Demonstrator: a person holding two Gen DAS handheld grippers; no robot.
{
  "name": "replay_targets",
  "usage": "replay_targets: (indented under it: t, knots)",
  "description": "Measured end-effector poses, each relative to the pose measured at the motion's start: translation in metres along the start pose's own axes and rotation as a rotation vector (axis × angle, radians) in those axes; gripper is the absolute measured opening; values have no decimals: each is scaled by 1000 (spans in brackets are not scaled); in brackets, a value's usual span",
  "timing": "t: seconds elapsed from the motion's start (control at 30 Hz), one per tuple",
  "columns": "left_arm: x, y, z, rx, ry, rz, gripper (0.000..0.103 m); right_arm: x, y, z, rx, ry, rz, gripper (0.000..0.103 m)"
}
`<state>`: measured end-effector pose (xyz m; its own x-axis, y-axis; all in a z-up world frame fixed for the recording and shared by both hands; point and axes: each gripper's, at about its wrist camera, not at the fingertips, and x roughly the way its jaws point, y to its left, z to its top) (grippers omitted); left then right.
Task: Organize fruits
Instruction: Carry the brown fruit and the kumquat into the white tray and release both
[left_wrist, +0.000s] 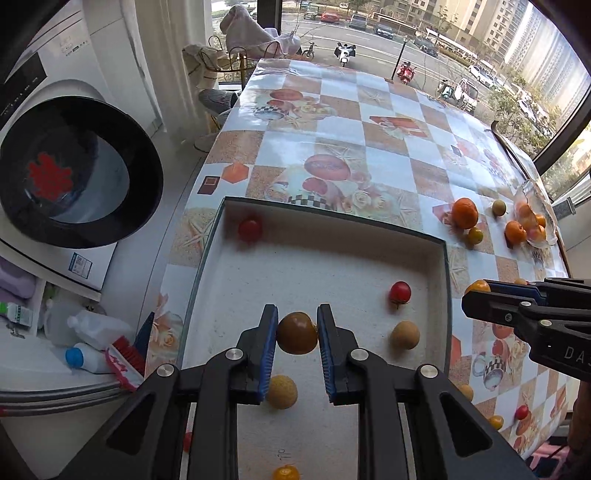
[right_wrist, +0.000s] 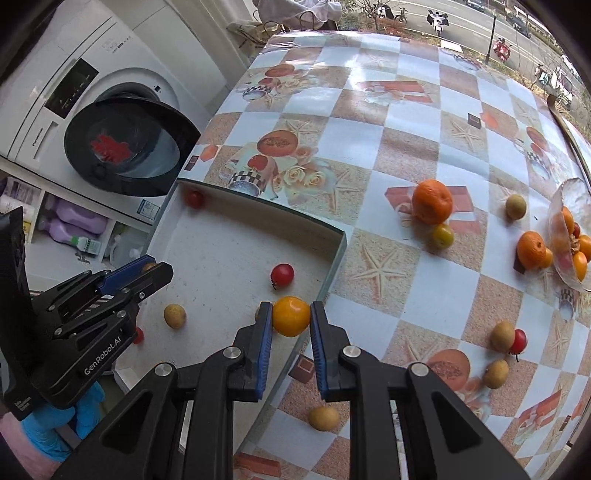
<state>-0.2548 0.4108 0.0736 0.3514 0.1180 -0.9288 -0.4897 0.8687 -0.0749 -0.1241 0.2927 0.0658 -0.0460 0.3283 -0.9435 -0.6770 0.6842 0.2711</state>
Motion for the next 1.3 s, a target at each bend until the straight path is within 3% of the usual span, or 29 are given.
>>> replay_targets:
  t: [0.6, 1.3]
  knots:
    - [41, 14, 13, 5, 57, 43, 23, 50, 24, 44, -34, 55, -7, 22]
    - [57, 15, 11, 24, 102, 76, 24, 92, 28, 61, -62, 110, -60, 24]
